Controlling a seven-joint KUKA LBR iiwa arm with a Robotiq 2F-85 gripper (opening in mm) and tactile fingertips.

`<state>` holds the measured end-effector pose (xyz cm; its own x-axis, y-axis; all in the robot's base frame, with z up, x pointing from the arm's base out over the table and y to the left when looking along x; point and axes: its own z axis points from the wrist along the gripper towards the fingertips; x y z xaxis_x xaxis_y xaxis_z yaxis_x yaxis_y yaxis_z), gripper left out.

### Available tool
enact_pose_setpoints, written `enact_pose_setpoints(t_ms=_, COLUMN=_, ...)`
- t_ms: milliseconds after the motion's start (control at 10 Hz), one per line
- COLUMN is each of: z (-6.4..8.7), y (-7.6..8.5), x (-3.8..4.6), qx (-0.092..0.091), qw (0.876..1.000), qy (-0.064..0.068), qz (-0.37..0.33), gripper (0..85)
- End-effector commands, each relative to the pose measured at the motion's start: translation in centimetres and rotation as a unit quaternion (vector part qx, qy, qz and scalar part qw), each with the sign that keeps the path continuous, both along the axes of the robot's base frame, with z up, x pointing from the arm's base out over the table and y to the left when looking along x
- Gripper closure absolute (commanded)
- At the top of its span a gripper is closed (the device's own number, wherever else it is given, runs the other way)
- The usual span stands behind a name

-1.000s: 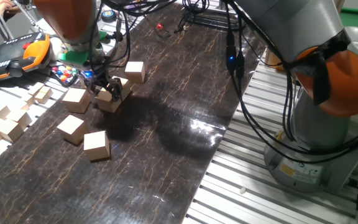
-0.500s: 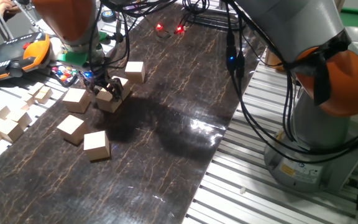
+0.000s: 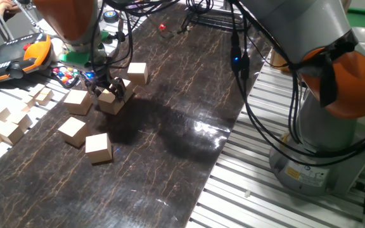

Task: Stack the blocks into a pyramid shape

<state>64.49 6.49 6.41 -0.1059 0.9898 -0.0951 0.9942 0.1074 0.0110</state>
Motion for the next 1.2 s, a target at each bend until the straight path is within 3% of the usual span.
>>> enact_pose_setpoints(t_ms=0, z=0.4, y=0.0, x=-0.09, qx=-0.001, qw=1.000, qy=-0.001, qz=0.002, gripper=10.3)
enact_pose_setpoints(t_ms=200, z=1.4, y=0.1, x=-0.31, qx=-0.005, qw=1.000, qy=-0.002, qz=0.002, gripper=10.3)
enact_pose_setpoints(t_ms=700, z=5.7, y=-1.1, x=-0.82, qx=-0.014, qw=1.000, qy=0.001, qz=0.021, gripper=10.7)
enact_pose_setpoints(t_ms=1100, z=7.2, y=-3.1, x=-1.20, qx=-0.022, qw=0.999, qy=-0.007, qz=0.043, gripper=11.7)
